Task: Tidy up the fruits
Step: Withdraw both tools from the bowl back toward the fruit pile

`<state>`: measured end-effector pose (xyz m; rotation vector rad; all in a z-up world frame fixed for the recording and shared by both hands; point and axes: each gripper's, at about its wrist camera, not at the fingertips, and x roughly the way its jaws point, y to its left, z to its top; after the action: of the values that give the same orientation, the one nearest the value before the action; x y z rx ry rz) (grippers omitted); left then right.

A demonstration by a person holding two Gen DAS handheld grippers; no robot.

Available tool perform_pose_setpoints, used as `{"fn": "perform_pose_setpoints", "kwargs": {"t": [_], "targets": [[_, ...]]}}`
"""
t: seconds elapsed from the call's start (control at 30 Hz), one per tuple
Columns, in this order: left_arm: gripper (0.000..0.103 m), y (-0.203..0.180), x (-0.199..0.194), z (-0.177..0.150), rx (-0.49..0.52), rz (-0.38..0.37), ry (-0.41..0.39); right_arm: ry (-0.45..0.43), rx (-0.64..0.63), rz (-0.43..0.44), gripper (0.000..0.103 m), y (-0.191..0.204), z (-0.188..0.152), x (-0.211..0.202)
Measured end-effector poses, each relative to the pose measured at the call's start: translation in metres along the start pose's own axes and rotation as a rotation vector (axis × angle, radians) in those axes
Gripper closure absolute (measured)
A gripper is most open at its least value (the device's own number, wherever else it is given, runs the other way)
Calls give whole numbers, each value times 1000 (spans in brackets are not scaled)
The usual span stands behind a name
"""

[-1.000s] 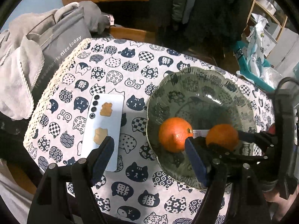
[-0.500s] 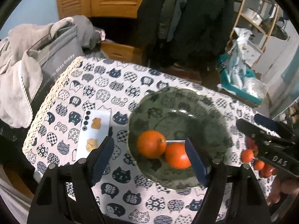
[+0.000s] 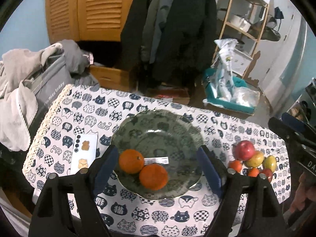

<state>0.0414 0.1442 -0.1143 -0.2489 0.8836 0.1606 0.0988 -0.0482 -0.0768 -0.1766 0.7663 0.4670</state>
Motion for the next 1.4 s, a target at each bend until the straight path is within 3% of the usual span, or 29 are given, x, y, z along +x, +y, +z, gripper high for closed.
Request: {"fn": "perform_pose_setpoints", "kwargs": {"t": [0.5,0.97,1.4], "targets": [[16,-53,-46,5,85,-45,-129,-98,43,-97,26,-61,-27,-72],[14,-124,-55,2,194,-136,-141,-124,152,-224,26,-133,-61,-109],[14,-171,-32,-5,278,-156,-97,-47,223,-271,26,-177,-92,-101]]}}
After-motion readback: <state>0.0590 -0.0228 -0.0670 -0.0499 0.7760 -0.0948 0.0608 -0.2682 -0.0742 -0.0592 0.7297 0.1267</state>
